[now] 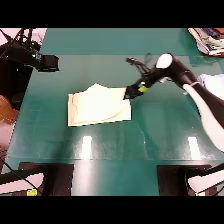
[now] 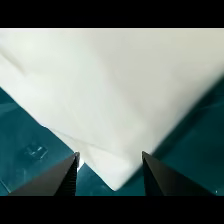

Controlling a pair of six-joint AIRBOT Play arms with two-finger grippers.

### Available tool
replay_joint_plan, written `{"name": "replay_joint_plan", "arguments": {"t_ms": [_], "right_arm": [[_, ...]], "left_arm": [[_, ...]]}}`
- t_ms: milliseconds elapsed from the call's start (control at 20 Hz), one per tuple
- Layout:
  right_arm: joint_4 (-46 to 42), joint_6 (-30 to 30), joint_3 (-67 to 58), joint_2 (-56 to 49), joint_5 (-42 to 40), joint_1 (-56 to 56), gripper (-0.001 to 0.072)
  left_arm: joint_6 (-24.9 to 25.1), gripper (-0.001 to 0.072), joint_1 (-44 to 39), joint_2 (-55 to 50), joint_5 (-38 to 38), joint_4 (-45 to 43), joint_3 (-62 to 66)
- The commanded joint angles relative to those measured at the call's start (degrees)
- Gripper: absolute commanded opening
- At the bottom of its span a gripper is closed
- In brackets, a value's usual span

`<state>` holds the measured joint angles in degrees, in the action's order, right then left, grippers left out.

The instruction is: Fold the shirts.

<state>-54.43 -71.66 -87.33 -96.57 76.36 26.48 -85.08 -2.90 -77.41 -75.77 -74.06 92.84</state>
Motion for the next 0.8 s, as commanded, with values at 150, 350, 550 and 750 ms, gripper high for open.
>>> {"name": "replay_joint_plan", "arguments": {"t_ms": [150, 350, 550, 750], "right_arm": [[10.95, -0.24, 15.10, 2.16, -9.77, -8.59, 0.0654], [21.49, 4.52, 14.34, -3.82, -9.97, -4.72, 0.0654], [25.20, 4.74, 7.41, -10.45, -9.03, 1.31, 0.0529], [24.24, 7.30, 0.11, -12.87, -9.22, 4.46, 0.0012]], "left_arm": [[0.00, 0.0022, 0.07, 0.02, 2.58, 1.11, 0.07], [0.02, 0.0023, 0.07, -0.04, 3.23, 2.23, 0.07], [-0.02, 0.0022, 0.07, -0.04, 3.10, 2.58, 0.07], [-0.02, 0.0022, -0.04, -0.04, 2.82, 5.42, 0.07]]}}
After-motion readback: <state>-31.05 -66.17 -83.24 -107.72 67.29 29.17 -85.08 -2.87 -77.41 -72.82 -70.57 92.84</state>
